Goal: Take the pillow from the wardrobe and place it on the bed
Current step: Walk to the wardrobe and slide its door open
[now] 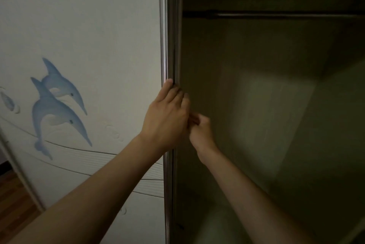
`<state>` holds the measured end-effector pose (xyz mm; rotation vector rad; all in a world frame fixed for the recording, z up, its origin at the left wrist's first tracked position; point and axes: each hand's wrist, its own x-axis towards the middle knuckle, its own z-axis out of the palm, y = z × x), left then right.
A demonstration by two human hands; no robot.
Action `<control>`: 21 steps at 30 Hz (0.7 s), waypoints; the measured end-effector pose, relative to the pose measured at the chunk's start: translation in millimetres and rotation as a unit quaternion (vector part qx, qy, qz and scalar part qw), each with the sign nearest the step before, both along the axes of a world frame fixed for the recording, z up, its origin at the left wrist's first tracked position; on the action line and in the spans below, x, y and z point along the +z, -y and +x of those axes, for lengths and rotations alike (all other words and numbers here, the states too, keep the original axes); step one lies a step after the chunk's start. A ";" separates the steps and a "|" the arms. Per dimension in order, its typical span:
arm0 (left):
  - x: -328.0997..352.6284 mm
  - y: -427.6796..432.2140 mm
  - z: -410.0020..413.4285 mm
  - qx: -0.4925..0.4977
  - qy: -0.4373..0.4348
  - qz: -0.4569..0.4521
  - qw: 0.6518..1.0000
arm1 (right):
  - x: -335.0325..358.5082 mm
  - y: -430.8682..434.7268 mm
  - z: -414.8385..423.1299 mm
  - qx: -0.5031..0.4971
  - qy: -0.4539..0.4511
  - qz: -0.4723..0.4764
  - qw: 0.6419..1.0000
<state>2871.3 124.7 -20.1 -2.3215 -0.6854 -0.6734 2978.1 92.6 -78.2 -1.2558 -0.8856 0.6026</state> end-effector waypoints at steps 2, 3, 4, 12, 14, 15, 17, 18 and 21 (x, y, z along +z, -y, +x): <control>-0.9 0.0 -0.1 -0.001 0.005 -0.007 1.000 | -1.8 -0.6 -0.5 0.003 -0.001 0.000 1.000; -1.5 -0.2 0.0 -0.002 0.009 -0.010 1.000 | -2.5 -0.8 -0.4 0.001 -0.002 0.001 1.000; -2.1 -0.2 0.0 -0.005 0.013 -0.015 1.000 | -3.2 -0.9 -0.1 -0.002 -0.001 0.003 1.000; -6.5 1.5 1.1 -0.026 0.041 -0.045 0.998 | -5.3 6.0 5.1 0.021 0.011 -0.018 1.000; -8.4 4.4 3.1 -0.054 0.069 -0.057 0.995 | -6.6 13.4 10.8 0.025 0.020 -0.023 0.999; -10.3 6.8 5.3 -0.077 0.088 -0.073 0.990 | -7.9 18.0 15.7 0.022 0.021 -0.020 0.999; -16.5 12.7 11.6 -0.127 0.127 -0.111 0.977 | -9.3 28.4 27.2 -0.001 0.017 -0.009 1.000; -20.8 16.5 16.0 -0.148 0.141 -0.133 0.970 | -10.3 35.0 34.0 -0.014 0.011 -0.002 1.000; -40.3 29.3 35.1 -0.188 0.154 -0.208 0.947 | -16.0 62.0 55.8 -0.058 0.002 0.009 0.998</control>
